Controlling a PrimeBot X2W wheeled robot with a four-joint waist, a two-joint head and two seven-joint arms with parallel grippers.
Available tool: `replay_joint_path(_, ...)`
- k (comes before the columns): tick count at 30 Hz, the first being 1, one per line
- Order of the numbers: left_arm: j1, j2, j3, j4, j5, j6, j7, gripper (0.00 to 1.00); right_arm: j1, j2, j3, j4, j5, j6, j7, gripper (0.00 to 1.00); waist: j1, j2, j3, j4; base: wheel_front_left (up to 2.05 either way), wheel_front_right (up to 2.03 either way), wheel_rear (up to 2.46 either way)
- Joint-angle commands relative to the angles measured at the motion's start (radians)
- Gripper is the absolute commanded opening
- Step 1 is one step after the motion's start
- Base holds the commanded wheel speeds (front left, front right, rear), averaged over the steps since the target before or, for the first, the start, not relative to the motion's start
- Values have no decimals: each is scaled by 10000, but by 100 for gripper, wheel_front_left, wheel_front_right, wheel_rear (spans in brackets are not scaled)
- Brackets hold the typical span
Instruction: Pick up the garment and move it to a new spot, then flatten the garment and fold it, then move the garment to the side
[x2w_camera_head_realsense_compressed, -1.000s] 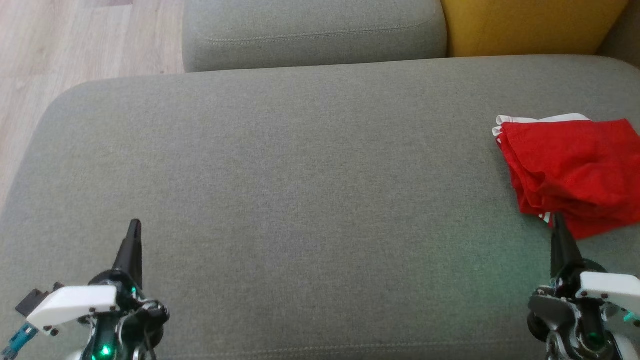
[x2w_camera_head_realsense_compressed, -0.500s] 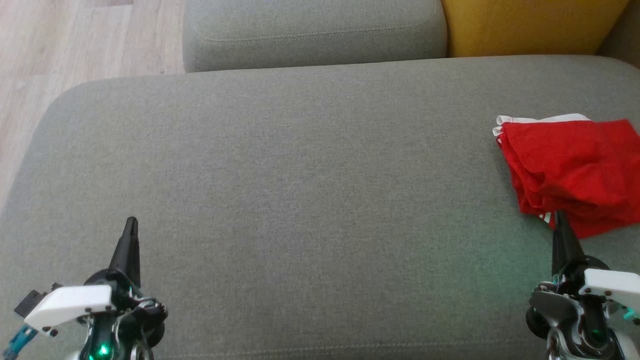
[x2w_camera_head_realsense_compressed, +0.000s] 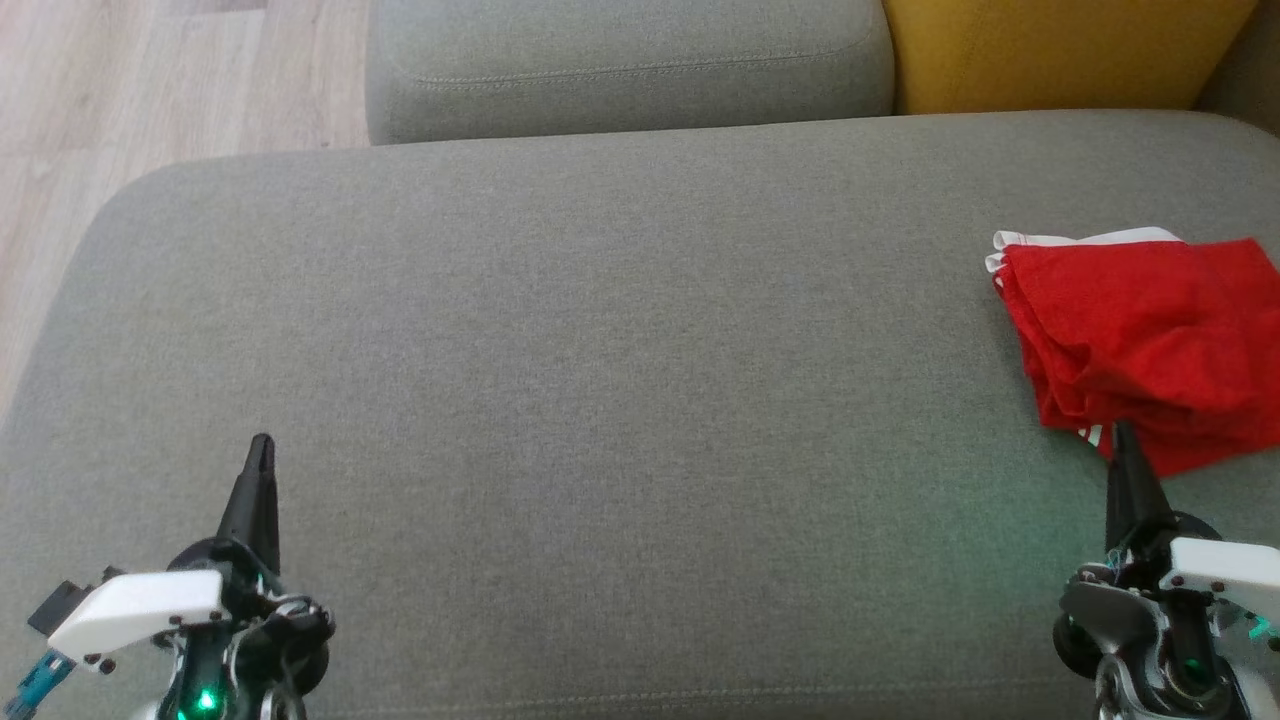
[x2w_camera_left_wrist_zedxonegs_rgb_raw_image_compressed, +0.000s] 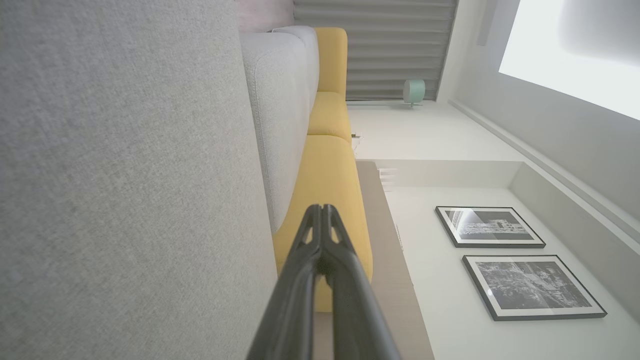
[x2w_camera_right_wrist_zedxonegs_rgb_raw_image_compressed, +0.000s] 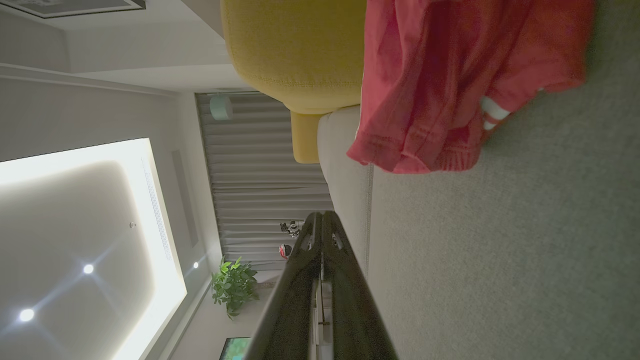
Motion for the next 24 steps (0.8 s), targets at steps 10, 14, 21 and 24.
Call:
replay_joint_path(10, -545, 48, 363, -261, 45, -73, 94, 0, -495, -124, 143, -309, 0, -7, 46, 0, 0, 0, 0, 0, 0, 0, 0)
replay_joint_path(14, -547, 35, 381, -261, 60, -73, 109, 0, -498, -108, 119, -307, -19, -7, 65, 0, 0, 0, 0, 0, 0, 0, 0)
replay_joint_path(21, -548, 29, 391, -261, 68, -73, 116, 0, -499, -99, 107, -307, -30, -7, 75, 0, 0, 0, 0, 0, 0, 0, 0)
replay_joint_path(24, -548, 26, 395, -261, 71, -73, 119, 0, -499, -95, 102, -307, -34, -7, 79, 0, 0, 0, 0, 0, 0, 0, 0)
